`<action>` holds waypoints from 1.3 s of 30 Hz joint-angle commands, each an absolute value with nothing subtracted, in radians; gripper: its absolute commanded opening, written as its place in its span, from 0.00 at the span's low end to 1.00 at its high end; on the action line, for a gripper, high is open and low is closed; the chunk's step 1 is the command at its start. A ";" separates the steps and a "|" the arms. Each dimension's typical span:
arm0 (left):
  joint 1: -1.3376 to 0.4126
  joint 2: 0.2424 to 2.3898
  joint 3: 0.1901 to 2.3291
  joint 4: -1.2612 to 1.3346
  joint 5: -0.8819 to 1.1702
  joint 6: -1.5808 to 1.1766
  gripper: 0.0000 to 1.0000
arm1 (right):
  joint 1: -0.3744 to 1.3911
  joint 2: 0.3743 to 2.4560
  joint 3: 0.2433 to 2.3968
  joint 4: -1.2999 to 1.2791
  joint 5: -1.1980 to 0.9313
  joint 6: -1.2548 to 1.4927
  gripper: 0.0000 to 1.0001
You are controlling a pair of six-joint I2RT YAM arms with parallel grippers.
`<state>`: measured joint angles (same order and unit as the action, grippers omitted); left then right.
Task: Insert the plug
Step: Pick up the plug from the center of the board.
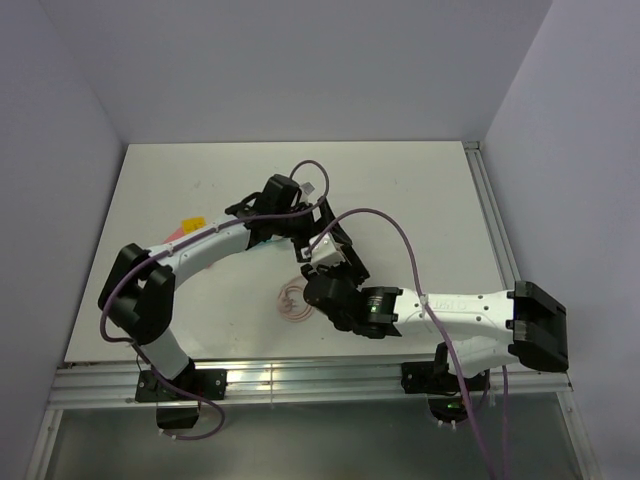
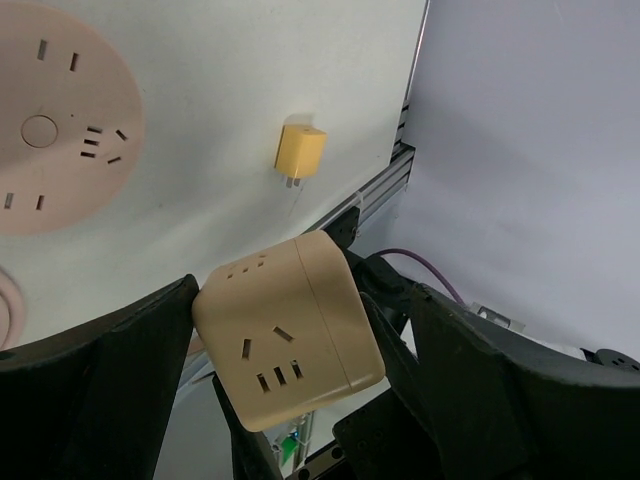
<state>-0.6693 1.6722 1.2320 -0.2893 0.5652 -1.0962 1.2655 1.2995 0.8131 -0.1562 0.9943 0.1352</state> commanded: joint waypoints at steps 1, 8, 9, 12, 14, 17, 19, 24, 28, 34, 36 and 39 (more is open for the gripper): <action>-0.695 1.681 1.273 -0.268 0.617 -1.114 0.88 | 1.278 1.313 0.844 -0.109 1.061 0.123 0.48; -0.715 1.703 1.261 -0.264 0.658 -1.114 0.71 | 1.315 1.376 0.861 -0.100 1.147 0.072 0.50; -0.716 1.706 1.262 -0.267 0.663 -1.105 0.67 | 1.319 1.385 0.864 -0.100 1.152 0.066 0.50; -0.721 1.706 1.264 -0.275 0.658 -1.097 0.59 | 1.330 1.417 0.879 -0.116 1.161 0.066 0.54; -0.719 1.703 1.264 -0.285 0.657 -1.092 0.57 | 1.335 1.425 0.884 -0.118 1.157 0.069 0.61; -0.719 1.704 1.259 -0.285 0.669 -1.083 0.49 | 1.336 1.411 0.877 -0.114 1.141 0.072 0.70; -0.715 1.709 1.259 -0.290 0.683 -1.072 0.41 | 1.336 1.399 0.871 -0.103 1.129 0.066 0.73; -0.680 1.690 1.217 -0.270 0.687 -1.055 0.35 | 1.336 1.384 0.864 -0.109 1.117 0.069 0.79; -0.643 1.675 1.201 -0.285 0.673 -1.031 0.35 | 1.342 1.359 0.850 -0.107 1.083 0.081 0.82; -0.612 1.686 1.195 -0.278 0.681 -1.016 0.34 | 1.345 1.312 0.828 -0.071 1.037 0.080 0.89; -0.611 1.698 1.206 -0.285 0.678 -1.006 0.34 | 1.345 1.304 0.821 -0.060 1.029 0.072 0.89; -0.611 1.709 1.210 -0.287 0.672 -1.000 0.33 | 1.344 1.289 0.816 -0.058 1.028 0.077 0.90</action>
<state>-0.6083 1.7180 1.1896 -0.3046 0.6407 -1.0302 1.3376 1.3281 0.8276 -0.1028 1.0260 0.0662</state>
